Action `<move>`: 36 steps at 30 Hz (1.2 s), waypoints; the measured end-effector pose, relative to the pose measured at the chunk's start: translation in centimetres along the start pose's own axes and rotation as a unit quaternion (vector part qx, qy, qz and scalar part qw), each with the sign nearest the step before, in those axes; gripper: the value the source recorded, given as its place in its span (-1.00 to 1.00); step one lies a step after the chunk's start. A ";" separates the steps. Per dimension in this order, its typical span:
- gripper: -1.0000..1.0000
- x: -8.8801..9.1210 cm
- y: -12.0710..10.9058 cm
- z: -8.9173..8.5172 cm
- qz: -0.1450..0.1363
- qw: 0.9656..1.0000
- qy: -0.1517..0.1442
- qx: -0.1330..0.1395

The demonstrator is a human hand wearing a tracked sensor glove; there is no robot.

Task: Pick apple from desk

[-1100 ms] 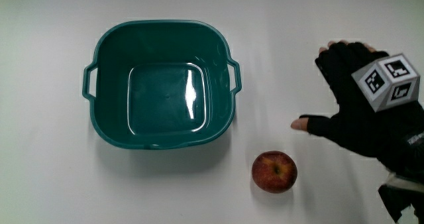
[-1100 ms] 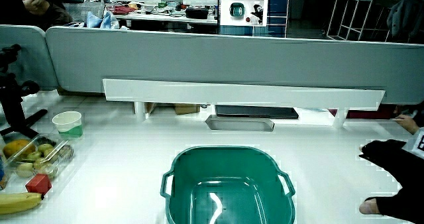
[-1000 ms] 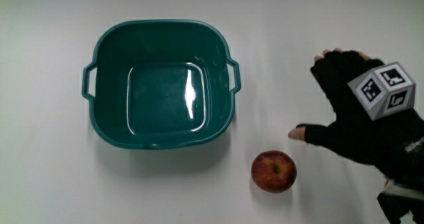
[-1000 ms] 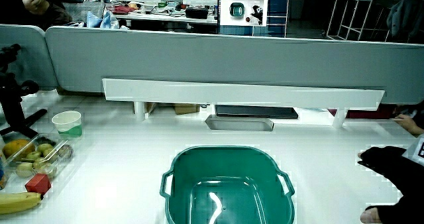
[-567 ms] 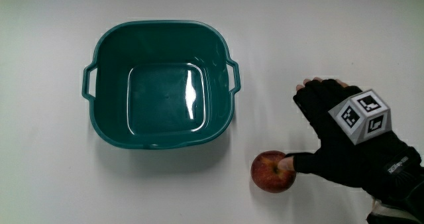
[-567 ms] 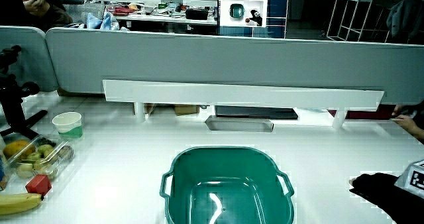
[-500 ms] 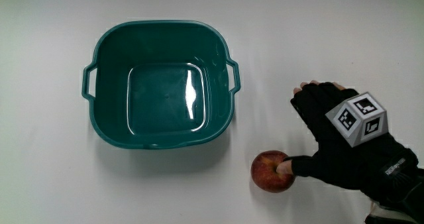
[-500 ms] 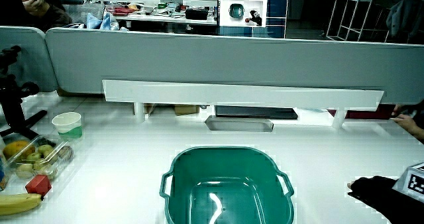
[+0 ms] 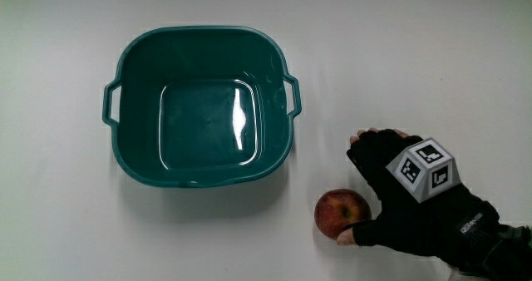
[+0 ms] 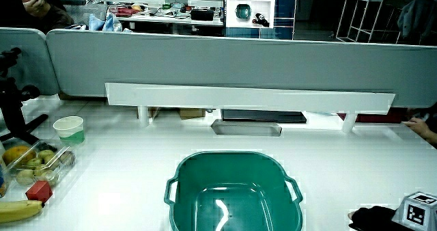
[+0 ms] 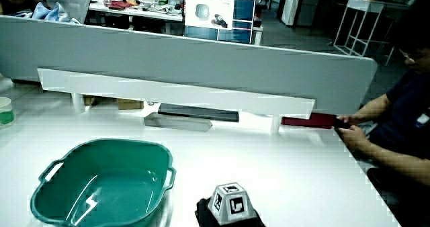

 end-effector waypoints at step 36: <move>0.33 -1.9 0.8 -2.6 0.055 0.998 0.006 0.001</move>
